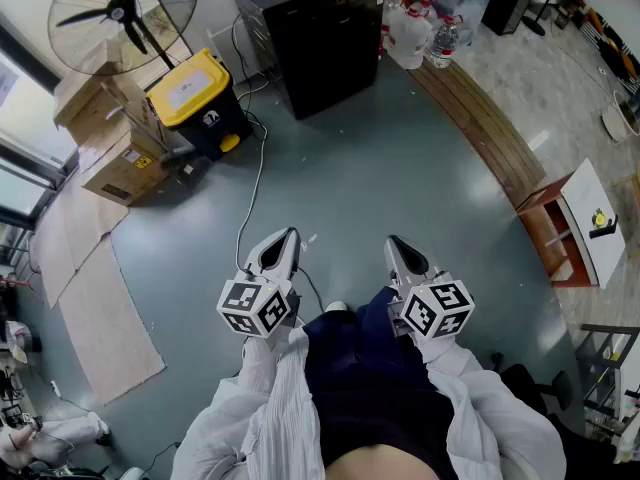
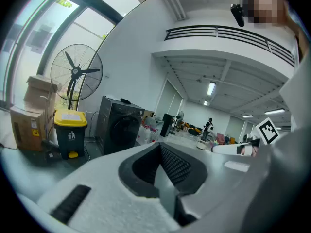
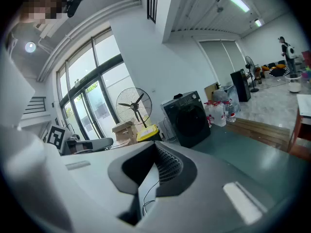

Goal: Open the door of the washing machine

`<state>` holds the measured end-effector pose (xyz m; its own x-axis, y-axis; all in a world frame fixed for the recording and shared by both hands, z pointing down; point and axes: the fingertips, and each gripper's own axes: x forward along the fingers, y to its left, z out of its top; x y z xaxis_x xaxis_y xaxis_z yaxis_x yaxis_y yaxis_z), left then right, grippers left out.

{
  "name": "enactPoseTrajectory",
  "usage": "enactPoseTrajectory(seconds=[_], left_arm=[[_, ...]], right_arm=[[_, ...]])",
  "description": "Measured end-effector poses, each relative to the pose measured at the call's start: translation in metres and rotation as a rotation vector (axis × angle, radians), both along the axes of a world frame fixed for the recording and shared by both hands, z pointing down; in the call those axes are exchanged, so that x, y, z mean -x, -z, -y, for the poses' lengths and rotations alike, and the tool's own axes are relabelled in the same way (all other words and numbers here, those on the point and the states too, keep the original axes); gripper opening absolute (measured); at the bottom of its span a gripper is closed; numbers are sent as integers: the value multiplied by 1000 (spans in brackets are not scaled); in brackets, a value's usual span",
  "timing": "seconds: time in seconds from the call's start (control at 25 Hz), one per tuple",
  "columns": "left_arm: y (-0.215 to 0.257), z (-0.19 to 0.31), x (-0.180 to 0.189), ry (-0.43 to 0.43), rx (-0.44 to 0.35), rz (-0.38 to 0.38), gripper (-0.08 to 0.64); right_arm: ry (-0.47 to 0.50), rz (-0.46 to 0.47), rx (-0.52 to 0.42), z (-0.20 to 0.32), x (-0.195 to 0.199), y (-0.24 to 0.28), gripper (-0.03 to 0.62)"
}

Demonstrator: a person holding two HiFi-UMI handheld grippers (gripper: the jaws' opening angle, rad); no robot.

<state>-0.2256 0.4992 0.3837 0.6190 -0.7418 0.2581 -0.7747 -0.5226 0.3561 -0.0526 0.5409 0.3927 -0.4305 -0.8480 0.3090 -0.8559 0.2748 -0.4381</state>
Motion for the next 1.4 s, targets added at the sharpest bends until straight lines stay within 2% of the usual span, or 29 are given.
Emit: enactPoseTrajectory(seconds=[0.28,0.44,0.6,0.64,0.68,0.72,0.8,1.04,1.24,1.4], left_arm=[[-8,-10,-11,-66,2,36,0],[-8,-14,-12,-89,5,14,0],[-11,-19,-3,-72,1,-2,0],[-13,-22,-3,-81,6,-10,83],[-15,-26,-3,-96,16,-21,204],[-17,-30,-3,-109,26,-34,293],[-22,-35,-2,-117,33,-51,345],[-29,-26,4,-112,44,-26,344],[-30,17,4,-77,42,-35,319],[-19,71,-7,-55,16,-41,302]], right_arm=[[-23,-51,-36,-12,6,8,9],[-57,-50,-34,-20,7,7,9],[-78,-53,-20,-29,10,0,9],[-83,-50,-14,-32,12,-3,9],[-85,-48,-9,-34,14,-5,9],[-85,-47,-3,-37,16,-7,9],[-81,-42,13,-39,22,-13,9],[-34,-30,45,-20,36,-23,9],[13,-17,50,33,38,-27,10],[46,-19,37,94,29,-23,9]])
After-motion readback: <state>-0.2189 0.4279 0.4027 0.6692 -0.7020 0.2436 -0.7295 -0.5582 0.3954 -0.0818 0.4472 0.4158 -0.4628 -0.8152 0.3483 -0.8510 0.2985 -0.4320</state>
